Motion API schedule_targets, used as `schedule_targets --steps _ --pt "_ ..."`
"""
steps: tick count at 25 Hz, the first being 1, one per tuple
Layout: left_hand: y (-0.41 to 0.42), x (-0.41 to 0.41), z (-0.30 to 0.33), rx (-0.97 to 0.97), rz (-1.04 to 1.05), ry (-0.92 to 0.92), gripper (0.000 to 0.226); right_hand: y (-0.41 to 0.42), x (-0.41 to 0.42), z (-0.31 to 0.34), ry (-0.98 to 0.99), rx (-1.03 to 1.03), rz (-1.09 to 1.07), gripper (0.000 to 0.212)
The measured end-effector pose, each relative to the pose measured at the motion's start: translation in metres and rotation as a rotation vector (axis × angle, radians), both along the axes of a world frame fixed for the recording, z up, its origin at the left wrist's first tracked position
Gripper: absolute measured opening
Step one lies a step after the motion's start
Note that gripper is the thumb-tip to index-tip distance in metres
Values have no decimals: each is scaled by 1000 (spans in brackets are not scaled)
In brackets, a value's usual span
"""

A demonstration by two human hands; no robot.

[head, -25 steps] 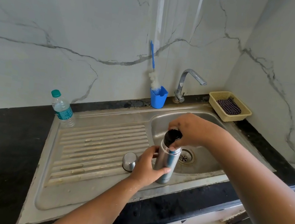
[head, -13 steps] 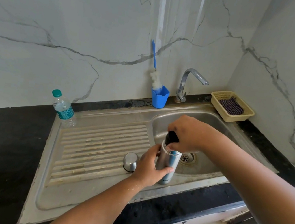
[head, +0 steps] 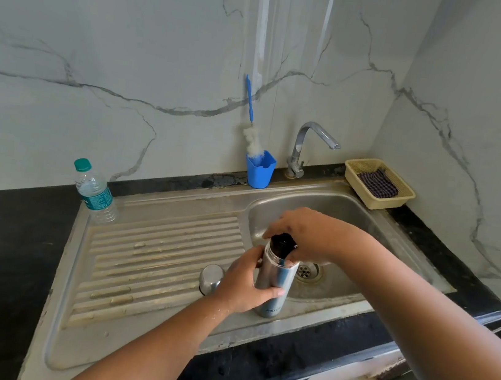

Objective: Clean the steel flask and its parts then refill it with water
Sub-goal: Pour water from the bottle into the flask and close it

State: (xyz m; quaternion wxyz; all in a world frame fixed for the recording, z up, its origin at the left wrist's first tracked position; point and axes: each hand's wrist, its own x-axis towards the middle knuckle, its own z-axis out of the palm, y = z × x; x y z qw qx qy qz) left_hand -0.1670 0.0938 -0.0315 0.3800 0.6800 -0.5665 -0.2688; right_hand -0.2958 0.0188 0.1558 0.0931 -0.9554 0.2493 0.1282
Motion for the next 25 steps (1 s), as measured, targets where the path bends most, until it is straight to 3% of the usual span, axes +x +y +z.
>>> schedule_targets --steps 4,9,16,20,22,25 --pt "-1 -3 1 18 -10 -18 58 -2 0 -5 -32 -68 43 50" --pt "2 -11 -3 -44 43 -30 58 1 8 -3 -28 -185 101 18" --pt "-2 -8 -3 -41 33 -32 68 -8 18 -16 77 -190 -135 61" --pt "-4 -2 -2 -9 17 -39 60 -21 5 -2 84 88 -69 52" --pt "-3 -1 -2 -17 20 -46 60 -19 1 -4 84 32 28 59" --pt "0 -4 -3 -27 25 -60 60 -16 1 -13 30 -102 94 52"
